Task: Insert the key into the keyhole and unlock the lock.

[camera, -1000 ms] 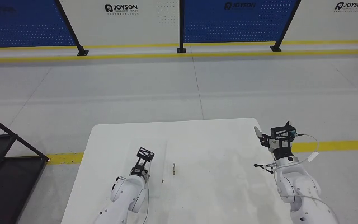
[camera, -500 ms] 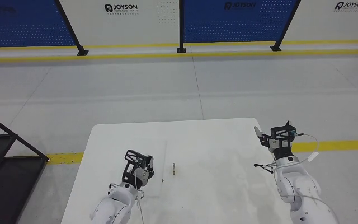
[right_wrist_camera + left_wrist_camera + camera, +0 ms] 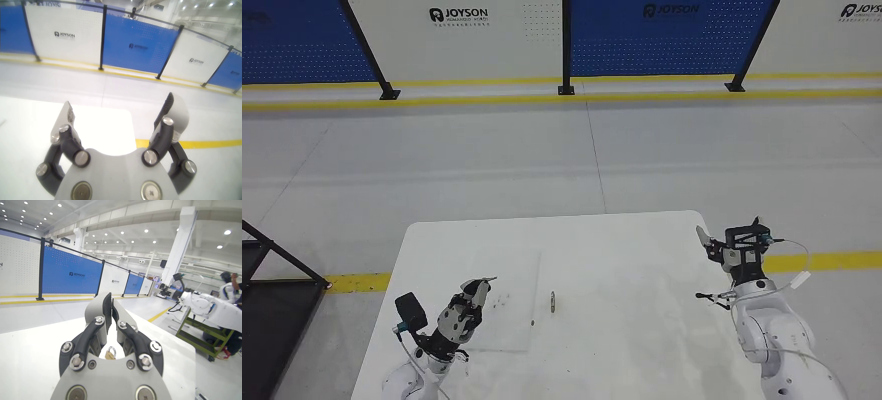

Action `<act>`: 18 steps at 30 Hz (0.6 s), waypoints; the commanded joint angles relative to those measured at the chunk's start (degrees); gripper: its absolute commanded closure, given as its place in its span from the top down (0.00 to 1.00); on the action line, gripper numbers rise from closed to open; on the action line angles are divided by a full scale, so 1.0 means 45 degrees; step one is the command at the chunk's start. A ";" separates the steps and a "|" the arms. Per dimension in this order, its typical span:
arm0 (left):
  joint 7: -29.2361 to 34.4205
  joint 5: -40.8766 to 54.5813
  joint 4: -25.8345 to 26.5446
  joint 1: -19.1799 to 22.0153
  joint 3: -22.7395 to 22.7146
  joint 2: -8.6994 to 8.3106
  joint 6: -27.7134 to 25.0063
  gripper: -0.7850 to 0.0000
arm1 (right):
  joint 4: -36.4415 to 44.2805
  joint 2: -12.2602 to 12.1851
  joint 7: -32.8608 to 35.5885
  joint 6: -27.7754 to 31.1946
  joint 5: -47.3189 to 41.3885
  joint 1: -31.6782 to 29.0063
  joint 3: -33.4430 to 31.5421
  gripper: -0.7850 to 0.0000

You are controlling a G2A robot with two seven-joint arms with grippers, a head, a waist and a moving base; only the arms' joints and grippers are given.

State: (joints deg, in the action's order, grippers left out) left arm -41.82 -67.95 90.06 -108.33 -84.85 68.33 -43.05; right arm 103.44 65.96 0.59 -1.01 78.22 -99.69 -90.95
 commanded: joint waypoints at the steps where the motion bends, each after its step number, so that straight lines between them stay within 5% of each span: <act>1: -0.0143 0.0016 -0.0377 0.0213 0.0022 -0.0001 -0.0115 0.00 | 0.0223 0.0033 0.0174 -0.0073 0.0618 -0.0317 0.0453 1.00; 10: -0.0143 0.0016 -0.0377 0.0213 0.0022 -0.0001 -0.0115 0.00 | -0.0131 0.0167 -0.0568 0.0636 0.5176 -0.2249 0.4161 1.00; 18: -0.0143 0.0016 -0.0377 0.0213 0.0022 -0.0001 -0.0115 0.00 | -0.2311 0.0649 -0.1145 0.0619 0.6225 -0.1016 0.7311 1.00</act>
State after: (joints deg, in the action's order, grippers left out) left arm -42.46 -67.88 88.36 -107.37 -84.75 68.33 -43.57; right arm 94.25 68.49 -4.20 2.72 105.96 -105.44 -59.89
